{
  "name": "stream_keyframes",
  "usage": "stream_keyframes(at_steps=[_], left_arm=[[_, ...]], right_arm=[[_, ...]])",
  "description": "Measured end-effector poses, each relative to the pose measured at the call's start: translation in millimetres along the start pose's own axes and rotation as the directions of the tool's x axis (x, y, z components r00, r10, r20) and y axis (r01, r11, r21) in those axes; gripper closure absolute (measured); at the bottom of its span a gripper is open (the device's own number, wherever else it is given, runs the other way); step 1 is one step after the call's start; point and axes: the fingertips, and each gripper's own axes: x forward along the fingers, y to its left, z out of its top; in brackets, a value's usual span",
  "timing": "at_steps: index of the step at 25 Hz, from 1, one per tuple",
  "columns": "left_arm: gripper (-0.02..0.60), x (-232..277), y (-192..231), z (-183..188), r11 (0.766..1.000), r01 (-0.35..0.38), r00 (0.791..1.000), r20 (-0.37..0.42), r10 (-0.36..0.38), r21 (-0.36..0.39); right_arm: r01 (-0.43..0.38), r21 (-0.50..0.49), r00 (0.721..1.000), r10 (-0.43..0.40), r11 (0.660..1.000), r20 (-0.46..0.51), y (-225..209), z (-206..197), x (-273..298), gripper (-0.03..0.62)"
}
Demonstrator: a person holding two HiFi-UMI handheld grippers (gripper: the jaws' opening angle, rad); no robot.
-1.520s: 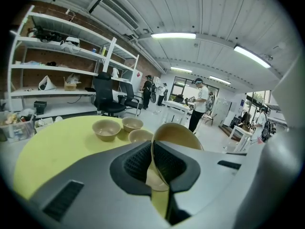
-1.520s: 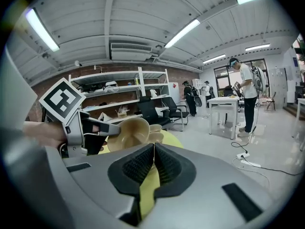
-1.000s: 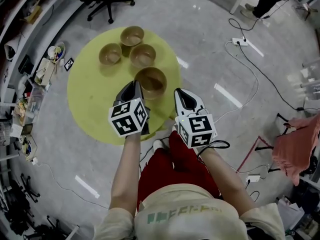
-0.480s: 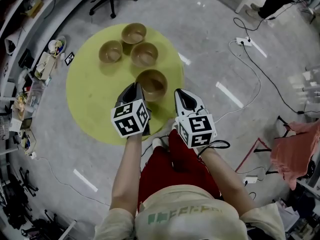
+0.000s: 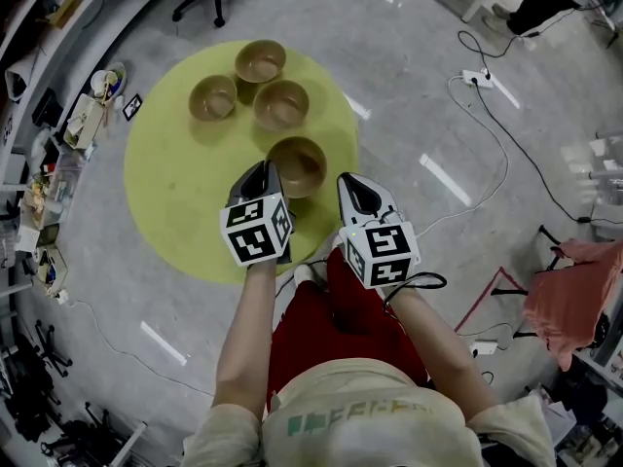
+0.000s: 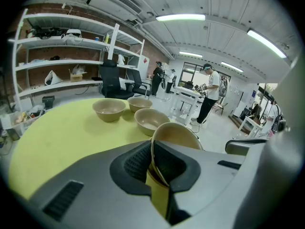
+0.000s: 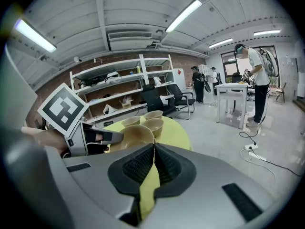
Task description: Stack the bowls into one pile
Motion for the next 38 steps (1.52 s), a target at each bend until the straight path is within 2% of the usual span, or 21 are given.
stream_keyframes(at_steps=[13, 27, 38], left_arm=[[0.546, 15, 3, -3, 1.0, -0.016, 1.0, -0.015, 0.016, 0.016], [0.545, 18, 0, -2, 0.998, 0.008, 1.0, -0.016, -0.007, 0.066], [0.545, 12, 11, 8, 0.997, -0.001, 1.0, -0.004, 0.001, 0.071]], right_arm=[[-0.007, 0.005, 1.0, 0.007, 1.0, -0.027, -10, -5, 17, 0.557], [-0.013, -0.003, 0.999, 0.013, 1.0, -0.037, -4, -4, 24, 0.557], [-0.003, -0.012, 1.0, 0.003, 1.0, -0.027, 2, 2, 25, 0.557]])
